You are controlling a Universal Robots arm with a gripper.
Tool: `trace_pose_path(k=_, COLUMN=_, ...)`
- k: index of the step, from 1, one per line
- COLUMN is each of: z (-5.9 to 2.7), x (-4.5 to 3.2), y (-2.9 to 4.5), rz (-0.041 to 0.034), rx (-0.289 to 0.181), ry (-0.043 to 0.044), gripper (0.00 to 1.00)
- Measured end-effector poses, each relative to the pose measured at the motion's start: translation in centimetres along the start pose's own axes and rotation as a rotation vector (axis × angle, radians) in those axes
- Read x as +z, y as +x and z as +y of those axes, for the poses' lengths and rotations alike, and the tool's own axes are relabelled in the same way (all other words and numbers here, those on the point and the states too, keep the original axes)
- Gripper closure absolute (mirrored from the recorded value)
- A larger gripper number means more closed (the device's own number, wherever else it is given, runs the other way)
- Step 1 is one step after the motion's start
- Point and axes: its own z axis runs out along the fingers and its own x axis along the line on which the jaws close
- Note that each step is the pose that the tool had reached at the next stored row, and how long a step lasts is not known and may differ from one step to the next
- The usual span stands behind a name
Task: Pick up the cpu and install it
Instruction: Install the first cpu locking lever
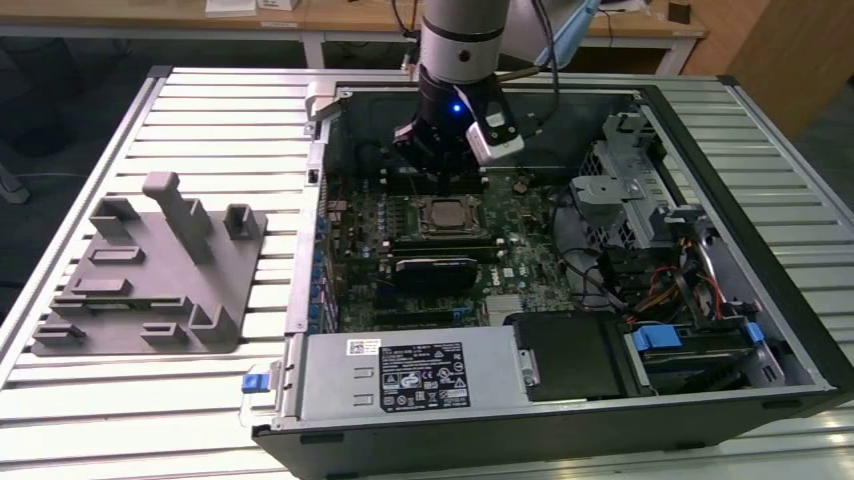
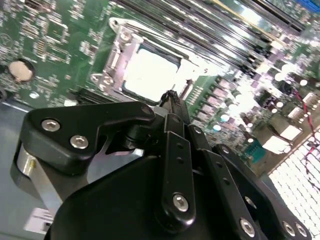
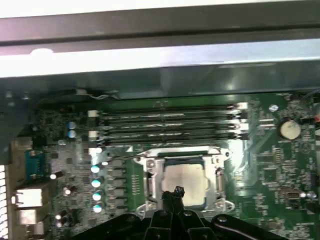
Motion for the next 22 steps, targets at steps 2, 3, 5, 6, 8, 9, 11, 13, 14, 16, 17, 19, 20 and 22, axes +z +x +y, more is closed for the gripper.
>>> trace_pose_path(k=2, z=-0.05, x=0.01, y=0.78, rz=0.0000, rx=0.000, ry=0.0000, gripper=0.89)
trace_pose_path(k=3, z=-0.07, x=0.02, y=1.13, rz=-0.0001, rx=0.000, ry=-0.0001, gripper=0.89)
trace_pose_path(k=5, z=-0.12, x=0.03, y=1.85, rz=-0.0001, rx=0.000, ry=-0.0001, gripper=0.89)
trace_pose_path(k=6, z=-0.14, x=0.03, y=2.25, rz=-0.0001, rx=0.000, ry=-0.0001, gripper=0.89)
trace_pose_path(k=8, z=-0.19, x=0.04, y=2.99, rz=-0.0003, rx=0.000, ry=-0.0001, gripper=0.89)
trace_pose_path(k=9, z=-0.21, x=0.04, y=3.36, rz=-0.0005, rx=0.000, ry=0.0000, gripper=0.89)
trace_pose_path(k=11, z=-0.25, x=0.05, y=4.03, rz=-0.0008, rx=0.000, ry=-0.0001, gripper=0.89)
trace_pose_path(k=13, z=-0.28, x=0.06, y=4.43, rz=-0.0010, rx=0.000, ry=-0.0009, gripper=0.89)
trace_pose_path(k=14, z=-0.29, x=0.06, y=4.56, rz=-0.0008, rx=0.000, ry=-0.0041, gripper=0.89)
trace_pose_path(k=16, z=-0.30, x=0.06, y=4.70, rz=0.0003, rx=0.000, ry=-0.0207, gripper=0.89)
trace_pose_path(k=17, z=-0.30, x=0.06, y=4.75, rz=0.0010, rx=-0.001, ry=-0.0325, gripper=0.89)
trace_pose_path(k=19, z=-0.31, x=0.06, y=4.88, rz=0.0025, rx=-0.001, ry=-0.0574, gripper=0.89)
trace_pose_path(k=20, z=-0.31, x=0.06, y=4.95, rz=0.0030, rx=-0.001, ry=-0.0625, gripper=0.89)
trace_pose_path(k=22, z=-0.31, x=0.06, y=4.96, rz=0.0029, rx=-0.001, ry=-0.0624, gripper=0.89)
